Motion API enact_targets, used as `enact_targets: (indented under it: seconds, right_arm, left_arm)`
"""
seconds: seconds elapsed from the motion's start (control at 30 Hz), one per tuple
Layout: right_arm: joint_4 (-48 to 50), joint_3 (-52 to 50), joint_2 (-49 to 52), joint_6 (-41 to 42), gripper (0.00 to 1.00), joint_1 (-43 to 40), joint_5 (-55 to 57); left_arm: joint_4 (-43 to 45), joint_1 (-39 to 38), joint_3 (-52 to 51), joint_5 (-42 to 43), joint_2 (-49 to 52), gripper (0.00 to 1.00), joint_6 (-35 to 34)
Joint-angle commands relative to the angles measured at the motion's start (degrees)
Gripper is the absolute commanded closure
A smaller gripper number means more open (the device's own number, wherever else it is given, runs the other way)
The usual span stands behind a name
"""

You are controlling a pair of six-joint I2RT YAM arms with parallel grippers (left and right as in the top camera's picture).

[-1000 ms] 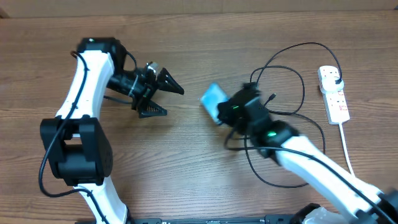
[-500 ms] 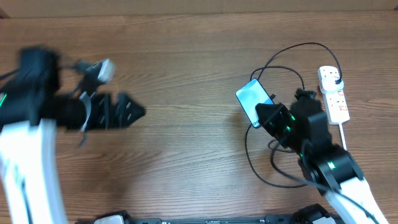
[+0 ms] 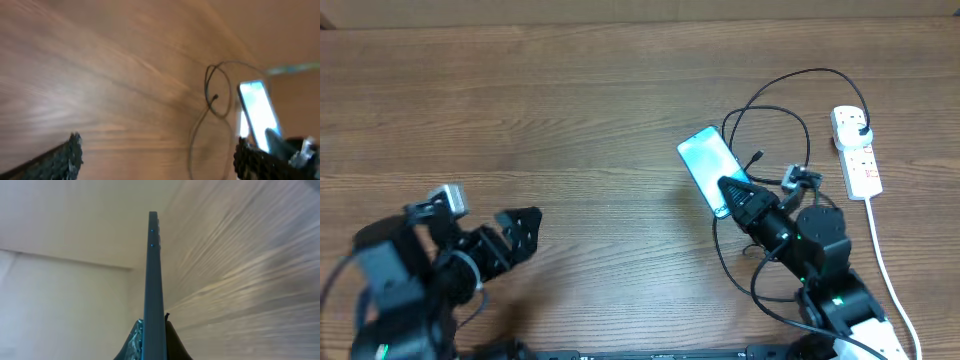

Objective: Plug charger to phone and switch on socket

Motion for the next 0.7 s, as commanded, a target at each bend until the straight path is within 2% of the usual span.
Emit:
enact_targets:
  seconds: [0.0,0.13,0.3,0.4,0.5,0.67]
  right_arm:
    - [7.63,-2.91,4.0,12.46,0.96,0.02,-7.41]
    - [15.45,-3.39,12.26,18.56,0.96,0.02,-13.44]
    - [33.05,-3.39,24.52,24.79,0.96,0.02,-20.39]
    - [38.8,-3.32,30.71,30.05,0.96,1.03,-20.41]
    - [40.96,-3.17,35.36,34.75,0.96,3.48,-19.5]
    - [49.83,-3.15,39.36,35.1,0.96,8.17,-16.79]
  left_arm:
    - [10.64,0.5,-10.58,12.98,2.21,0.01,-21.84]
    - [26.62,0.26,-18.58,23.65,7.98,0.0,-34.62]
    - [34.16,-1.79,-20.37,28.17,16.39,0.0,-41.72]
    - [39.65,-4.33,-20.37,28.63,20.2,0.0,-45.46]
    - [47.32,-8.44,-20.37,27.28,23.34,0.0,-52.63]
    - [60.72,-16.39,-20.37,21.84,27.3,0.0,-60.39]
